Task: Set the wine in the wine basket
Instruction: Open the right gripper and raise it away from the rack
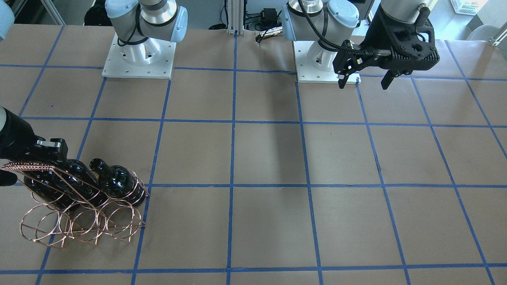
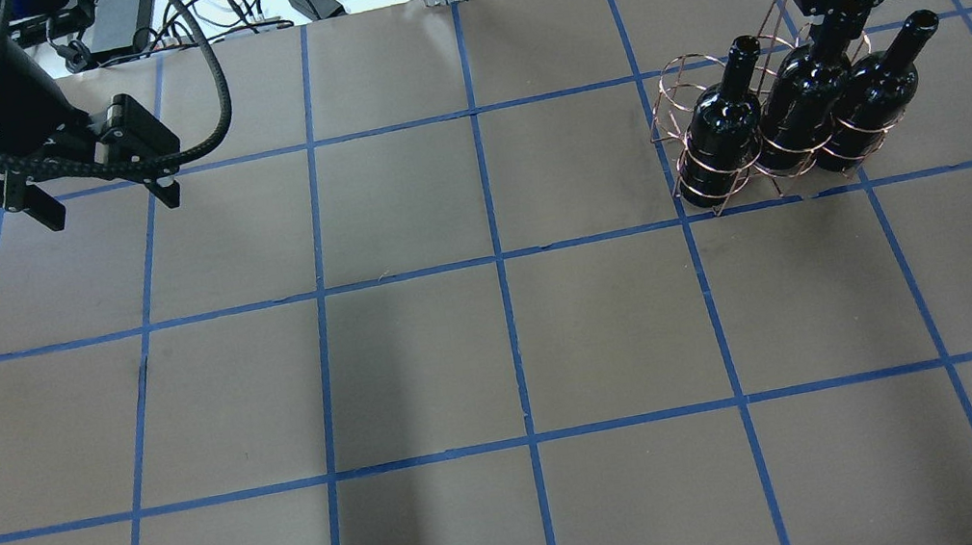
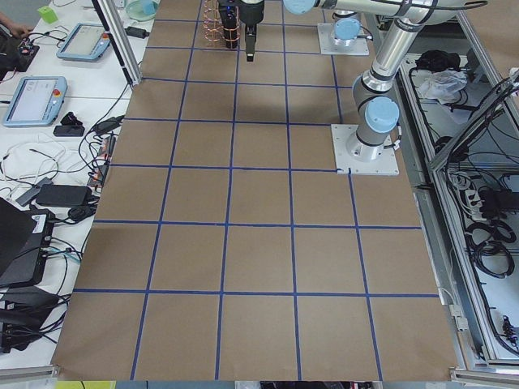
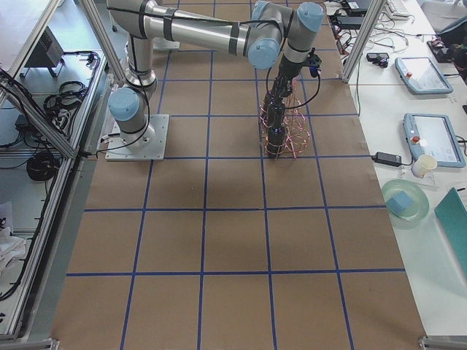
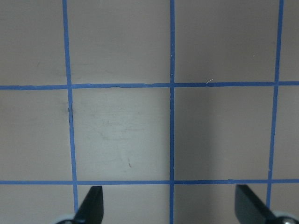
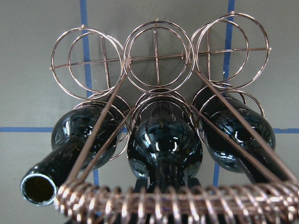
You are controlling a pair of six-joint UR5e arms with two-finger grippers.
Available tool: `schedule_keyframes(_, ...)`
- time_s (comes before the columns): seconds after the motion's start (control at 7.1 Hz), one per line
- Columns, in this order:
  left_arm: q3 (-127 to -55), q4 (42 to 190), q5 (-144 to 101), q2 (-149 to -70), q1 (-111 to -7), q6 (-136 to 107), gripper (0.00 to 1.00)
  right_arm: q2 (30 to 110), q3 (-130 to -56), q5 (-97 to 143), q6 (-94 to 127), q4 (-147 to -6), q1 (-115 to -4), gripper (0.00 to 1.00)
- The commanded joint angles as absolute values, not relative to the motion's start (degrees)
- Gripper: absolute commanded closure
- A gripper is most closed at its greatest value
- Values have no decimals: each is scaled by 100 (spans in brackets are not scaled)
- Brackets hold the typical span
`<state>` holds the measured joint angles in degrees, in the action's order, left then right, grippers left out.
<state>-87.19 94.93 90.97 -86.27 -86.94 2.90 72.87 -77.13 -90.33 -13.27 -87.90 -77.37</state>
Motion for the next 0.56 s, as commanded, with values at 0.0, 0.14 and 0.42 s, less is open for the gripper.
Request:
schedule_keyframes(0.0,-8719,9483,9088,-8631,-8692,299,0,7600,-7699,-9009,-1327,-8772,-7743,0)
schedule_keyframes(0.14,-8710,9475,9088,-8631,-8692,290,0,7872,-7699,-9009,-1318,-8719,-7761,0)
schedule_keyframes(0.42,-8719,9466,9088,-8640,-8692,290,0,8731,-7699,-9009,-1240,-8133,-7848,0)
